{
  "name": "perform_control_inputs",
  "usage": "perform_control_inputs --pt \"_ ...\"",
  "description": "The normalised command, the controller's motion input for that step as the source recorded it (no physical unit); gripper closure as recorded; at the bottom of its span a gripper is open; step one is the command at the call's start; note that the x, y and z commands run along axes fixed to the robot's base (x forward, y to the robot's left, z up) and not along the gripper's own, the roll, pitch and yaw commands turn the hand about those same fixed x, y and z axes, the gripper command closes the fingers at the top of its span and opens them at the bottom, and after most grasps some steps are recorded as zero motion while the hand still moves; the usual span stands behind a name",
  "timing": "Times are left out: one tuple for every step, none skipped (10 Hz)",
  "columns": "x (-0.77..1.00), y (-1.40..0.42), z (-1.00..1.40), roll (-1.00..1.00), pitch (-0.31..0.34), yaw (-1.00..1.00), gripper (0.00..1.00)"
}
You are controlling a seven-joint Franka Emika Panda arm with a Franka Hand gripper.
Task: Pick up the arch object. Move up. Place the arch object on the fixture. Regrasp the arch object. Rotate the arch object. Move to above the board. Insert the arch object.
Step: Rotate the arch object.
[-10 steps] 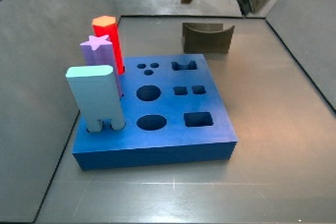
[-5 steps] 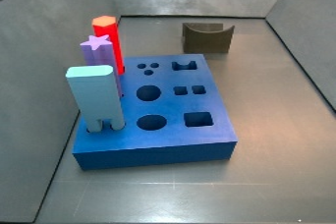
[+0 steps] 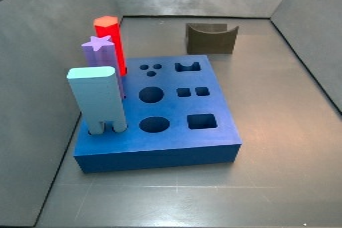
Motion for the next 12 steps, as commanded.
perform_control_inputs --pt "-0.44 0.03 0.04 -0.16 -0.016 -0.05 1.0" --pt "-0.27 0.03 0.04 -0.16 -0.023 -0.05 1.0" --pt "0.0 0.0 0.0 -1.0 -0.098 -0.03 1.0" --pt "0.13 0.02 0.01 -1.0 -0.092 -0.03 1.0" --pt "0.07 0.03 0.03 -1.0 -0.093 -0.04 1.0" --pt "0.01 0.01 0.02 -1.0 -0.098 -0.04 1.0" --pt "-0.03 0.02 0.02 -1.0 -0.101 -0.05 1.0" --pt "-0.04 0.02 0.02 -1.0 -0.101 -0.06 1.0" --pt "-0.04 0.02 0.02 -1.0 -0.102 -0.06 1.0" --pt "-0.04 0.02 0.02 -1.0 -0.1 -0.07 1.0" --pt "-0.04 0.02 0.02 -1.0 -0.1 -0.07 1.0" --pt "-0.05 0.02 0.02 -1.0 -0.098 -0.08 1.0"
